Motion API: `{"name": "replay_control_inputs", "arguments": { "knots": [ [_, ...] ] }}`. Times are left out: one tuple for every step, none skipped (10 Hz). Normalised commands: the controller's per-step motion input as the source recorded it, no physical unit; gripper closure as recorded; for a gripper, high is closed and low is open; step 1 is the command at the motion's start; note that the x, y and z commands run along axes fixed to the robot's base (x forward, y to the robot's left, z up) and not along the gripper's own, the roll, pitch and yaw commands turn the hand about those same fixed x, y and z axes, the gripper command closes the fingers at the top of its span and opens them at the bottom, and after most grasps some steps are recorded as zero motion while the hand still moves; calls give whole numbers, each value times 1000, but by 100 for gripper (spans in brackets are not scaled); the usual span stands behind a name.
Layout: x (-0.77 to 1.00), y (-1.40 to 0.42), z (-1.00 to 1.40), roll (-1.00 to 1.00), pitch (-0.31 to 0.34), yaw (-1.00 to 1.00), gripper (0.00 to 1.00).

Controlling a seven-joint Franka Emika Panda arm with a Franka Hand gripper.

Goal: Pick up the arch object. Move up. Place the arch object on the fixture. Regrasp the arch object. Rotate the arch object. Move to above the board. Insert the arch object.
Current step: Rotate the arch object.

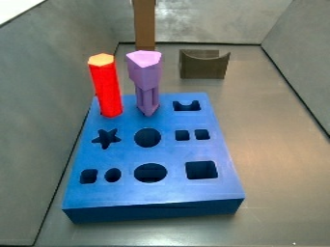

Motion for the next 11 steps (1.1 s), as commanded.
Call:
{"name": "replay_control_inputs", "arguments": {
  "knots": [
    [18,31,-1000,-3,-34,-57,100],
    [29,33,-934,17,-27,-48,100],
    [31,27,-742,42,-18,-33,100],
    [33,23,-607,59,-16,-21,100],
    [36,15,-440,79,-14,-6,100],
    [33,12,-313,97,-18,1,100],
    [32,9,-240,108,-17,5,100],
    [0,0,0,125,-7,9,0],
    [0,0,1000,124,-5,9,0],
    [-2,-1,1000,123,-2,9,0],
    [-30,-18,1000,73,35,20,0]
  ]
}}
